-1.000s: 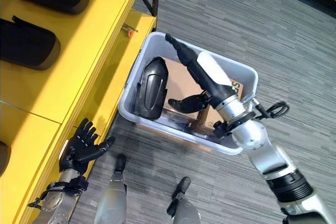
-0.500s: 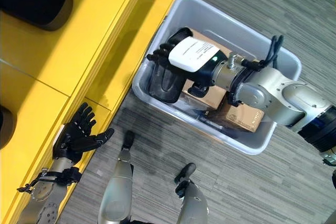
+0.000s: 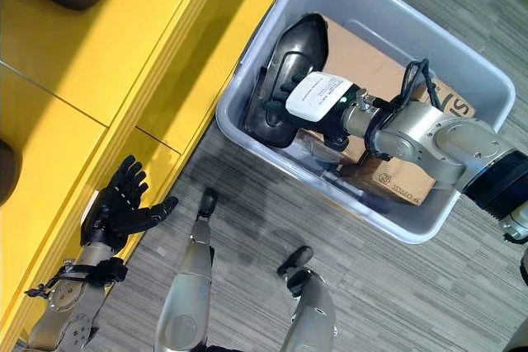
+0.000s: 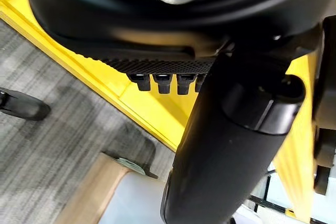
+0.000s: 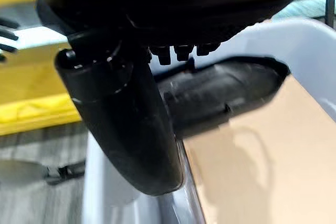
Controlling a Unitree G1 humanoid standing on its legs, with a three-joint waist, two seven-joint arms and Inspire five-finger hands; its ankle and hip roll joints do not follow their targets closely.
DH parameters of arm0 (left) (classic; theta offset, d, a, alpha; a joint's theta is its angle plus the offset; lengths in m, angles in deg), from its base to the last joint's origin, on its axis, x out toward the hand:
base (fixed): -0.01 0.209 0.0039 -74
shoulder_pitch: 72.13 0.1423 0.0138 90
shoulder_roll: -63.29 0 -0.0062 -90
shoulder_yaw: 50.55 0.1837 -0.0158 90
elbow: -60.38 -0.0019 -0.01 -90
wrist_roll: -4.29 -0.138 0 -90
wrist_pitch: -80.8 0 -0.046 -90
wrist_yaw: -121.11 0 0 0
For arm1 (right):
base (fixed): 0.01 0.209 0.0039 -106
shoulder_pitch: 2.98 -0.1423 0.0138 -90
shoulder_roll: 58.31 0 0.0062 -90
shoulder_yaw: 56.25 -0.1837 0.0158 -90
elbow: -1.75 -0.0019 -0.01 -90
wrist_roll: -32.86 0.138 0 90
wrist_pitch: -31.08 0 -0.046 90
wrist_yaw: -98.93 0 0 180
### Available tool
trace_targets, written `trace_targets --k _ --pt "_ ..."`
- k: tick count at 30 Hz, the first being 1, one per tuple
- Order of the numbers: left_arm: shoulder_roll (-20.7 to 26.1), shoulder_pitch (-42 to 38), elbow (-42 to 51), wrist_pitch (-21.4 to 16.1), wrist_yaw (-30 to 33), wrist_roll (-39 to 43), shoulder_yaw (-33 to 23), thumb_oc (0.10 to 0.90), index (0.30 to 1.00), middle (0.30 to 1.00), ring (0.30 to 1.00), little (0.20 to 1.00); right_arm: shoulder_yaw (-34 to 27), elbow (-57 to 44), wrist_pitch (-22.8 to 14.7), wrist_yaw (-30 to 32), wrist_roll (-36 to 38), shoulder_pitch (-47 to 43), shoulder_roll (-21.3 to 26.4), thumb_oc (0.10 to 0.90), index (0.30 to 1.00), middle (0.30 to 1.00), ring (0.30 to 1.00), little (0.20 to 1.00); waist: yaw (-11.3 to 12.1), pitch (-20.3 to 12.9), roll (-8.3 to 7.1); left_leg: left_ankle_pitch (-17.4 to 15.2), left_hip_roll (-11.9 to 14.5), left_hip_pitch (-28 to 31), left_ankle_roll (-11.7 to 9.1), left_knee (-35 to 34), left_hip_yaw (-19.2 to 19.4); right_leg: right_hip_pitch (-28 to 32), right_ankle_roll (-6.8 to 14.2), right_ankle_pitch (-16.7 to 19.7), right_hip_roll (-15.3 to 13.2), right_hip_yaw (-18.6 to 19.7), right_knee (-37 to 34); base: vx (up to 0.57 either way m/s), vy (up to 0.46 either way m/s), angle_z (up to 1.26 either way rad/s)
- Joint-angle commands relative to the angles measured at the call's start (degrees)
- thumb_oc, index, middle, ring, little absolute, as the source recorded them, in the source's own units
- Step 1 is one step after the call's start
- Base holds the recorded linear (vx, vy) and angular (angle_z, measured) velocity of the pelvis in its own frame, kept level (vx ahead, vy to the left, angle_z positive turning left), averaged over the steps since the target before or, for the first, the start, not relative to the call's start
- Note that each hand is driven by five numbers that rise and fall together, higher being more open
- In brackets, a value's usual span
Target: Move parts from the plastic box to the shelf.
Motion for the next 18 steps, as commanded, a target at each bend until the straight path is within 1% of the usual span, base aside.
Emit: trace_targets --k 1,7,13,14,18 --pt "1.74 -1.49 4.66 -6.03 1.32 -1.42 -0.42 0.9 1.0 1.0 1.0 1.0 2.38 -1.88 0.17 4.42 -2.84 -10.74 2.77 0.9 1.0 1.0 1.0 1.0 -0.16 -0.72 0.93 -1.52 4.29 1.77 -0.9 -0.91 4.77 0.85 1.76 0.78 2.83 0.84 -2.88 -0.01 -0.024 0.06" --pt "1.49 -1.3 4.72 -5.94 2.16 -1.9 -0.78 0.9 1.0 1.0 1.0 1.0 5.1 -2.19 0.62 4.78 -4.29 -14.25 3.79 0.9 1.0 1.0 1.0 1.0 -0.72 -0.72 0.33 -3.44 3.81 -1.37 -0.28 2.39 4.1 -2.0 1.84 0.9 2.52 1.46 -1.5 0.0 -0.002 0.01" --pt "1.29 -1.15 5.09 -6.03 2.34 -1.91 -0.9 0.9 1.0 1.0 1.0 1.0 7.82 -1.67 0.95 5.13 -5.33 -16.84 5.13 0.9 1.0 1.0 1.0 1.0 -1.19 -0.72 0.06 -4.32 3.16 -3.16 -0.04 3.67 3.71 -3.8 2.03 0.72 1.93 1.82 -0.35 0.01 0.002 0.03" --pt "1.6 -1.17 5.11 -6.11 2.54 -2.08 -1.06 0.9 1.0 1.0 1.0 1.0 8.75 -1.4 1.02 5.19 -6.27 -17.83 5.04 0.9 1.0 1.0 1.0 1.0 -1.08 -0.72 -0.17 -4.7 3.01 -3.65 0.06 4.11 3.47 -4.48 2.05 0.67 1.87 1.92 0.12 0.0 0.0 0.0" --pt "2.35 -0.85 5.39 -6.19 2.92 -2.46 -1.46 0.9 1.0 1.0 1.0 1.0 8.75 -0.83 1.34 5.77 -8.46 -18.44 5.26 0.9 1.0 1.0 1.0 1.0 -0.79 -0.72 -0.99 -5.16 2.67 -4.65 0.17 4.77 3.26 -5.33 2.08 0.57 1.84 2.03 0.61 0.0 0.0 0.0"
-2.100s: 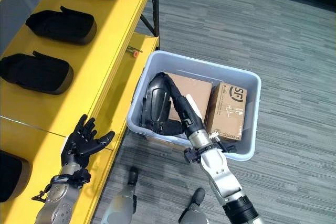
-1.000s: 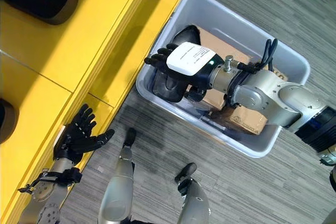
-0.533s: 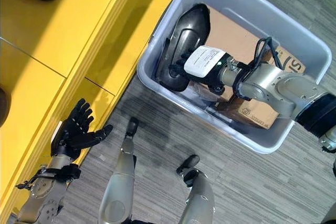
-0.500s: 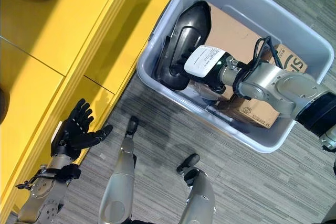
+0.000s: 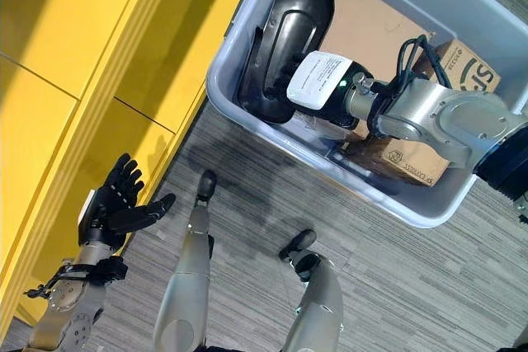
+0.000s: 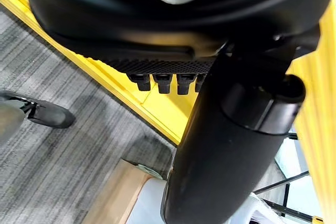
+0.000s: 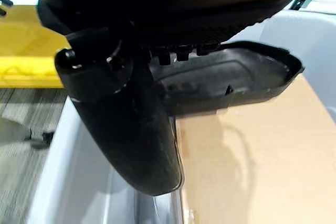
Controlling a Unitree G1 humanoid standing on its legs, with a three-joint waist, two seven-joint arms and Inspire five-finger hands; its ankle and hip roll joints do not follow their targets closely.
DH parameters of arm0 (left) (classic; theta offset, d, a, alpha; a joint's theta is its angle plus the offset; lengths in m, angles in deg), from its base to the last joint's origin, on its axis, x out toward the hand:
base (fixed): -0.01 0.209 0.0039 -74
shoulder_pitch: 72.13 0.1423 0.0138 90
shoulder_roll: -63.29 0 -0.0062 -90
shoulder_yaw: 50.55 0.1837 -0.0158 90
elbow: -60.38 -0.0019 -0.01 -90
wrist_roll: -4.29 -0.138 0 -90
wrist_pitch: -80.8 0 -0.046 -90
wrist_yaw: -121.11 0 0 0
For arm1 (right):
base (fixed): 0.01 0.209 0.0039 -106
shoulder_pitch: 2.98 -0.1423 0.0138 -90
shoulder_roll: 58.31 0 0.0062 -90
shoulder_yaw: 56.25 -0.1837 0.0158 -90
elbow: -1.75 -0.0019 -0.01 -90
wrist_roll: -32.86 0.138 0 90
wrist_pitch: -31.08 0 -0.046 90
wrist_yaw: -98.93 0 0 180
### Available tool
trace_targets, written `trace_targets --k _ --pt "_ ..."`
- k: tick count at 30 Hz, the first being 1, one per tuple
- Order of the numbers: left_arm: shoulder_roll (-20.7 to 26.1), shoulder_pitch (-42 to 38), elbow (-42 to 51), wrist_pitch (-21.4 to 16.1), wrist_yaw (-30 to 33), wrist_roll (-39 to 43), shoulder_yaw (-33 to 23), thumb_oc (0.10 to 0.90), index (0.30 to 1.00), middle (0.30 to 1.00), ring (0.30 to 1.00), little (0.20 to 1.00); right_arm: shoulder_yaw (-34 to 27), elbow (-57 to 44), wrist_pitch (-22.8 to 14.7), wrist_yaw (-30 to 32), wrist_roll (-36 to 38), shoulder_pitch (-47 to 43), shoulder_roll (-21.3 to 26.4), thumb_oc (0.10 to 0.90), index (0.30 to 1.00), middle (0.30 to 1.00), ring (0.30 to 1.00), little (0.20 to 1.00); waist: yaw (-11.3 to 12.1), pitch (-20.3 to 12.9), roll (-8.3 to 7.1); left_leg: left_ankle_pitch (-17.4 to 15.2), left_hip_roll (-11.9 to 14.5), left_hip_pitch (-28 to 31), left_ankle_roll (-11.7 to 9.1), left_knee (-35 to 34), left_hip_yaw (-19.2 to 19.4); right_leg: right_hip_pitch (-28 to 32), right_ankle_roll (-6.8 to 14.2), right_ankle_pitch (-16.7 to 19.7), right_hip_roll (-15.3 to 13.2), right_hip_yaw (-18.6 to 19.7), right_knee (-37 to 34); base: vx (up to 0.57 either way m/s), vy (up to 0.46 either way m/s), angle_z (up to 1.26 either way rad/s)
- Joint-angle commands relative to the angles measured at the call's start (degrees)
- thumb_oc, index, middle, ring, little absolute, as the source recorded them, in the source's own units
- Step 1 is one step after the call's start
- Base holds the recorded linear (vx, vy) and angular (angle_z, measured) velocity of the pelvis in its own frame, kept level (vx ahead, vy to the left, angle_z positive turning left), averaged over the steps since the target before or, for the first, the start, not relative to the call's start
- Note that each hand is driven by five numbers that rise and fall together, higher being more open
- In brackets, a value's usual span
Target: Move parts from the plastic box to the shelf.
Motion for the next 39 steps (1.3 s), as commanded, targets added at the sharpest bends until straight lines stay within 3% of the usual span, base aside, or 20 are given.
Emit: trace_targets --k 1,17,26,39 --pt "2.56 -0.58 5.2 -5.34 0.88 -2.17 -1.9 0.9 1.0 1.0 1.0 1.0 -0.15 -0.53 0.91 3.95 -2.2 -8.61 4.46 0.9 1.0 1.0 1.0 1.0 0.59 -0.67 -1.07 -6.98 2.53 2.32 0.17 4.24 4.47 4.34 4.39 3.42 3.44 0.8 -7.52 0.0 0.0 0.0" --pt "6.34 0.85 5.72 -5.73 0.95 -1.96 -3.94 0.9 1.0 1.0 1.0 1.0 -0.15 2.66 2.18 4.5 -5.99 -13.02 4.33 0.9 1.0 1.0 1.0 1.0 2.25 -0.67 -4.44 -7.67 1.64 1.96 0.81 3.24 3.94 2.71 5.17 3.36 2.98 0.91 -6.34 0.03 0.005 0.03" --pt "7.47 1.53 6.0 -6.02 0.76 -1.22 -4.96 0.9 1.0 1.0 1.0 1.0 -0.15 4.68 2.84 5.03 -7.03 -15.1 4.01 0.9 1.0 1.0 1.0 1.0 2.82 -0.67 -5.61 -7.93 0.85 1.5 1.09 2.97 3.66 2.16 5.32 3.2 2.72 0.87 -5.65 0.02 0.005 0.0" --pt "7.57 1.4 6.26 -6.62 1.03 -0.14 -5.15 0.9 1.0 1.0 1.0 1.0 -0.15 11.27 4.05 6.25 -8.14 -14.8 2.4 0.9 1.0 1.0 1.0 1.0 3.31 -0.67 -5.38 -8.18 0.0 -0.16 1.42 3.09 3.04 0.03 5.62 3.21 2.24 1.33 -4.82 0.0 0.0 0.0"
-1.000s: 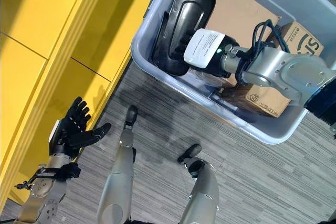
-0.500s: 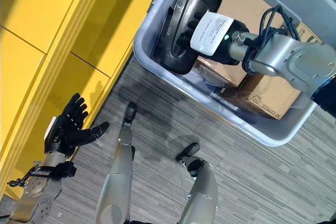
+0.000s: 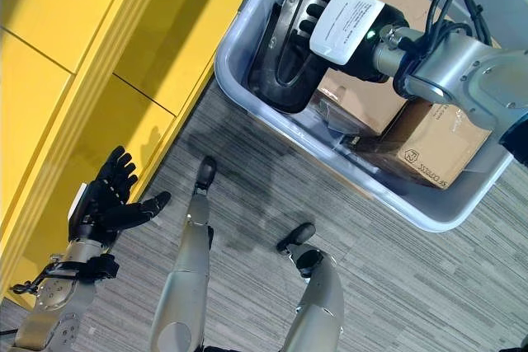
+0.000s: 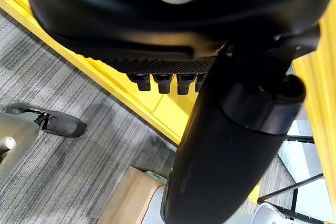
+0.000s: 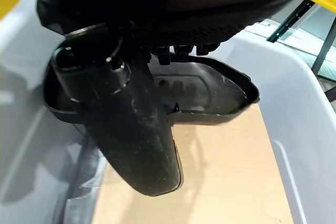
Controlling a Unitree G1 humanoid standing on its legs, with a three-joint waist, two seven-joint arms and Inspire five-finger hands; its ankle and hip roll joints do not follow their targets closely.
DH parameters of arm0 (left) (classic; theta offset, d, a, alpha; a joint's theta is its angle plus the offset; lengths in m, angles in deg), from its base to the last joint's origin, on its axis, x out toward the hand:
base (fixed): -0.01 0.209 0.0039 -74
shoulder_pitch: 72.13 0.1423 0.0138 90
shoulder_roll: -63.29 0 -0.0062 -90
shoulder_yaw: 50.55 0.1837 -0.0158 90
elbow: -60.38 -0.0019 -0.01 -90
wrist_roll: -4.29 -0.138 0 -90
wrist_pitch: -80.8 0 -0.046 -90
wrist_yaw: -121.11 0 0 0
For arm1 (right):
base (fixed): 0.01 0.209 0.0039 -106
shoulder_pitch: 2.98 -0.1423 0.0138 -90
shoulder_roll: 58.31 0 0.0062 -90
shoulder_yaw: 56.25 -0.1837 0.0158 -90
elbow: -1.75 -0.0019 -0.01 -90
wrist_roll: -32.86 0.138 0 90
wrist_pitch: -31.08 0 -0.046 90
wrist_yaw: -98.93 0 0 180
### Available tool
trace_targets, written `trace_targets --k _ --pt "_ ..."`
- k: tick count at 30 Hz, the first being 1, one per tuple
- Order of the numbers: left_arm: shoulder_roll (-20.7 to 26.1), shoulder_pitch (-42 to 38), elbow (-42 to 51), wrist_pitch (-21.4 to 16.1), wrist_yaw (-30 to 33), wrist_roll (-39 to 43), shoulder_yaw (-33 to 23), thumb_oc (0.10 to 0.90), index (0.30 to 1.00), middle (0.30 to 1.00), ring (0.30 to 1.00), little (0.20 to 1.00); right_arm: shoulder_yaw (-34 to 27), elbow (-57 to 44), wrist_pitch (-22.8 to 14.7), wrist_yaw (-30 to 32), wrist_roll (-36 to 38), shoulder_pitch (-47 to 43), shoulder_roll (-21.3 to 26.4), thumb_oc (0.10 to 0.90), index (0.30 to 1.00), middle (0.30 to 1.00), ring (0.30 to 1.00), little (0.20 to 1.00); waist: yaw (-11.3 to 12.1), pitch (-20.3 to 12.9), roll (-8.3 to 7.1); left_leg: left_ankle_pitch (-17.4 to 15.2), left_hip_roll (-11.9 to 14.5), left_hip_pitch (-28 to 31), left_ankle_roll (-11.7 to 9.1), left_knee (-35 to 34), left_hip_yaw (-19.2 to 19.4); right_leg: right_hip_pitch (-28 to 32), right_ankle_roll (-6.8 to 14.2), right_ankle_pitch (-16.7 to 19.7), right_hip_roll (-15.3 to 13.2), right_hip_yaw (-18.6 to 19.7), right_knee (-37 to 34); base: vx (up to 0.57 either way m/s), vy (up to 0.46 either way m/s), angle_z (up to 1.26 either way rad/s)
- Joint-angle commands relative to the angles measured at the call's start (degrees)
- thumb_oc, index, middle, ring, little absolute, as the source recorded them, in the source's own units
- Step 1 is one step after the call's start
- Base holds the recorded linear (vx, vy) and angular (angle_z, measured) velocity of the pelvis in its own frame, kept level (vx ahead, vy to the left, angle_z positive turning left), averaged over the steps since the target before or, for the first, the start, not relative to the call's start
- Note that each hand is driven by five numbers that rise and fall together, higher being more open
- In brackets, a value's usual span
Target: Move parts from the plastic box to the shelf.
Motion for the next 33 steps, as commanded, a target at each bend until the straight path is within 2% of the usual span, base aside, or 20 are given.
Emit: trace_targets --k 1,7,19,20,21,22,23,29,33 --pt "3.12 0.67 4.51 -5.41 0.56 -0.17 -4.65 0.9 1.0 1.0 1.0 1.0 -0.18 1.74 2.94 2.8 -0.91 -6.82 2.05 0.9 1.0 1.0 1.0 1.0 1.52 -0.35 -2.71 -8.51 0.68 5.74 1.02 1.54 4.37 5.39 6.26 3.96 3.17 1.63 -7.45 0.01 0.017 0.03" --pt "3.38 1.36 5.26 -5.67 0.59 0.19 -5.04 0.9 1.0 1.0 1.0 1.0 -0.18 4.01 3.29 3.25 -2.09 -6.08 1.78 0.9 1.0 1.0 1.0 1.0 1.93 -0.35 -2.17 -9.26 0.01 3.12 1.12 3.47 3.66 3.22 6.3 3.4 2.79 1.8 -5.72 0.0 0.0 0.01" --pt "1.82 0.28 5.9 -6.03 1.12 1.11 -3.63 0.9 1.0 1.0 1.0 1.0 -0.18 8.52 4.32 3.51 -2.31 -4.75 -0.55 0.9 1.0 1.0 1.0 1.0 2.16 -0.35 -0.01 -12.82 -1.86 -5.2 1.4 12.63 2.71 -2.83 6.38 1.77 0.76 2.71 0.3 0.0 0.012 0.04" --pt "1.81 0.26 5.9 -6.03 1.13 1.11 -3.62 0.9 1.0 1.0 1.0 1.0 -0.18 8.56 4.31 3.53 -2.33 -4.75 -0.56 0.861 0.945 0.945 0.945 0.945 2.15 -0.35 -0.03 -12.87 -1.88 -5.27 1.41 12.73 2.71 -2.9 6.38 1.74 0.73 2.74 0.37 0.0 0.0 0.0" --pt "1.55 0.28 6.16 -6.14 1.19 1.17 -3.46 0.9 1.0 1.0 1.0 1.0 -0.18 9.02 4.33 3.44 -2.13 -4.29 -0.57 0.582 0.555 0.555 0.555 0.555 2.0 -0.35 0.22 -13.16 -2.09 -6.03 1.49 13.62 2.69 -3.48 6.38 1.64 0.41 2.87 0.92 0.0 0.0 0.0" --pt "1.55 0.28 6.16 -6.14 1.2 1.17 -3.47 0.9 1.0 1.0 1.0 1.0 -0.18 9.03 4.33 3.44 -2.13 -4.3 -0.57 0.539 0.495 0.495 0.495 0.495 1.99 -0.35 0.22 -13.17 -2.09 -6.05 1.49 13.64 2.69 -3.5 6.39 1.63 0.4 2.88 0.94 0.0 0.0 0.0" --pt "1.48 0.24 6.13 -6.15 1.26 1.18 -3.41 0.9 1.0 1.0 1.0 1.0 -0.18 9.07 4.25 3.39 -2.12 -4.02 -0.72 0.4 0.3 0.3 0.3 0.3 1.96 -0.35 0.38 -13.28 -2.22 -6.25 1.47 13.93 2.75 -3.65 6.33 1.51 0.33 2.91 1.13 0.0 0.0 0.0" --pt "1.58 -0.36 5.39 -6.15 1.35 0.77 -2.97 0.9 1.0 1.0 1.0 1.0 -0.18 8.6 4.06 3.45 -1.23 -3.57 -1.0 0.4 0.3 0.3 0.3 0.3 1.75 -0.35 0.42 -13.16 -2.48 -6.75 1.41 14.5 2.74 -3.5 6.07 1.53 0.21 2.73 1.16 -0.01 0.003 0.01" --pt "1.97 -1.3 4.45 -5.72 0.96 0.62 -2.12 0.9 1.0 1.0 1.0 1.0 -0.18 7.55 3.69 3.08 -0.61 -2.37 -1.32 0.4 0.3 0.3 0.3 0.3 1.71 -0.35 0.13 -12.66 -2.5 -5.07 1.22 13.41 2.93 -1.69 5.86 1.97 0.44 2.22 -0.04 -0.04 0.026 0.04"
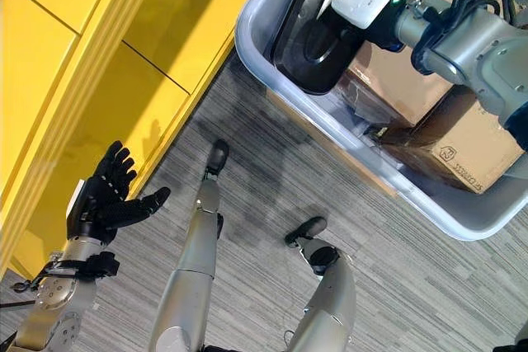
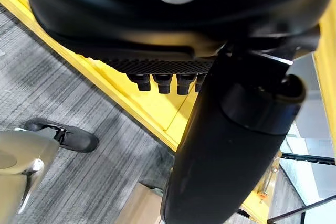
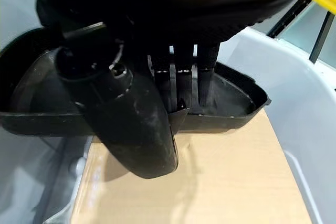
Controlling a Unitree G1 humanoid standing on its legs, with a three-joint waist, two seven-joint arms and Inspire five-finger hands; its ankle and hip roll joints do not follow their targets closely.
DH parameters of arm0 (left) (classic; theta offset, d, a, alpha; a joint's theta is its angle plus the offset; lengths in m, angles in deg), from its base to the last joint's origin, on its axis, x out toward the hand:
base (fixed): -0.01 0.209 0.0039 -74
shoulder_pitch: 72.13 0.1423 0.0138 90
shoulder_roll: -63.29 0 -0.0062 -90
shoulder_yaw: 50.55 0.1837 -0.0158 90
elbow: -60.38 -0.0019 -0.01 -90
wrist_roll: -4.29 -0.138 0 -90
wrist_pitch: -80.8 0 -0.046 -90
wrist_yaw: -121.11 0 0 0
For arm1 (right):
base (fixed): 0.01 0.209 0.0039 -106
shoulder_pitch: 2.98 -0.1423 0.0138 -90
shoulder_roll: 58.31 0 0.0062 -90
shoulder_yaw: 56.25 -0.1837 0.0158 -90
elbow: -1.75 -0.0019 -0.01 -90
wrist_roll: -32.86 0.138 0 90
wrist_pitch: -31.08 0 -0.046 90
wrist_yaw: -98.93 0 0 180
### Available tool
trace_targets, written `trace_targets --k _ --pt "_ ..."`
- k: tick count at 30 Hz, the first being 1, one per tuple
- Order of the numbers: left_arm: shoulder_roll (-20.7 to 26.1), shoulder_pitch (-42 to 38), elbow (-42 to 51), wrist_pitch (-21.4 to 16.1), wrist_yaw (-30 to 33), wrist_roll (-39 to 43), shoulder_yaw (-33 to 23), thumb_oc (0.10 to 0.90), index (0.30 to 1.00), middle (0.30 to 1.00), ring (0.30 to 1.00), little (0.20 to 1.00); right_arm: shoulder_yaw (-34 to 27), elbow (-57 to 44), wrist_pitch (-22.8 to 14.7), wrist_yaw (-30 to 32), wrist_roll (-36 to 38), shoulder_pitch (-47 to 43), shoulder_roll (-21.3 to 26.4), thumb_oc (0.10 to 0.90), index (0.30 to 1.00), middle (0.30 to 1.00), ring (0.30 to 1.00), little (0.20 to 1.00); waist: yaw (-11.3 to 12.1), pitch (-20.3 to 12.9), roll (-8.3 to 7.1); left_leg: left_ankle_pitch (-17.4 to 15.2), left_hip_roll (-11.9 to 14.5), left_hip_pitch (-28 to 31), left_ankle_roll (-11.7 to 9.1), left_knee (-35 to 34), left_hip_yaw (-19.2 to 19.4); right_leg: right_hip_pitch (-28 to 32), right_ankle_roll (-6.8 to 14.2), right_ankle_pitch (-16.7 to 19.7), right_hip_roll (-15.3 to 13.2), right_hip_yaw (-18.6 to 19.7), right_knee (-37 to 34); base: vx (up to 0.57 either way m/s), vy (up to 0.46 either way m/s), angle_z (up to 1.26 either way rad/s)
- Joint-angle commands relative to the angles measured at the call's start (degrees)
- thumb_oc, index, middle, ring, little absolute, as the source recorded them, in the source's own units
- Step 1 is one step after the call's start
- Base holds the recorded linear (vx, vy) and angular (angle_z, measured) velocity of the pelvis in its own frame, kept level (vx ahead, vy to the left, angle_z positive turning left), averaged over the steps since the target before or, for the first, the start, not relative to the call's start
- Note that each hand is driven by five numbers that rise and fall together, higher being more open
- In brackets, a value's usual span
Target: Move parts from the plastic box to the shelf.
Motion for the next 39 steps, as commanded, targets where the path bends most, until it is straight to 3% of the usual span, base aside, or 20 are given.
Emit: trace_targets --k 1,4,16,21,26,32,39 --pt "1.99 -1.18 2.35 -5.18 -0.23 0.15 -2.42 0.9 1.0 1.0 1.0 1.0 1.9 -0.19 1.02 0.35 0.99 -1.46 0.96 0.4 0.3 0.3 0.3 0.3 0.38 -0.34 -0.13 -11.9 0.48 4.25 1.2 7.07 4.68 6.21 6.49 3.56 4.04 1.52 -5.74 -0.04 0.017 0.01" --pt "2.26 -1.64 2.24 -4.89 -0.58 0.03 -1.97 0.9 1.0 1.0 1.0 1.0 1.9 -1.85 0.5 -0.15 1.14 -0.9 0.96 0.4 0.3 0.3 0.3 0.3 0.42 -0.34 -0.32 -11.55 0.63 5.91 1.14 6.17 4.83 8.24 6.4 3.95 4.51 0.94 -7.06 -0.01 0.005 0.0" --pt "3.12 -4.3 0.97 -2.89 -3.03 -1.24 -0.13 0.9 1.0 1.0 1.0 1.0 1.9 -11.45 -2.24 -2.05 3.33 1.99 4.07 0.4 0.3 0.3 0.3 0.3 0.06 -0.36 -2.5 -9.94 1.96 22.51 1.0 -0.36 6.3 25.53 6.43 7.43 7.56 -0.51 -17.68 -0.01 0.017 -0.02" --pt "1.88 -3.51 1.53 -1.7 -5.52 -1.39 -0.17 0.9 1.0 1.0 1.0 1.0 1.9 -18.08 -3.49 -2.48 7.37 2.67 8.15 0.4 0.3 0.3 0.3 0.3 -1.94 -4.94 -2.48 -9.14 3.19 31.01 0.89 -4.76 6.96 35.75 6.97 9.8 9.34 -1.65 -25.8 0.04 0.055 -0.1" --pt "0.98 -2.23 2.38 -0.97 -7.19 -1.91 -0.77 0.9 1.0 1.0 1.0 1.0 1.27 -22.97 -4.32 -2.42 10.68 2.44 11.34 0.4 0.3 0.3 0.3 0.3 -3.79 -9.26 -2.25 -8.47 3.95 35.75 0.73 -8.41 8.1 41.05 7.88 11.47 9.95 -2.39 -31.36 0.05 0.055 -0.05" --pt "0.23 -0.97 3.8 -0.56 -8.6 -5.18 -1.85 0.9 1.0 1.0 1.0 1.0 -7.61 -28.07 -5.36 -2.71 15.21 10.01 15.72 0.4 0.3 0.3 0.3 0.3 -5.69 -14.6 -2.59 -6.49 4.03 40.92 0.42 -13.27 10.26 47.04 8.55 14.8 10.56 -3.9 -38.78 0.02 0.051 -0.08" --pt "0.38 -0.68 5.23 -1.74 -8.23 -12.11 -3.48 0.9 1.0 1.0 1.0 1.0 -18.59 -29.93 -6.42 -3.6 19.75 20.2 17.55 0.4 0.3 0.3 0.3 0.3 -7.39 -20.01 -3.64 -6.3 4.75 45.65 -0.08 -17.16 12.39 50.93 9.36 16.0 11.7 -2.98 -43.26 0.03 0.037 -0.1"
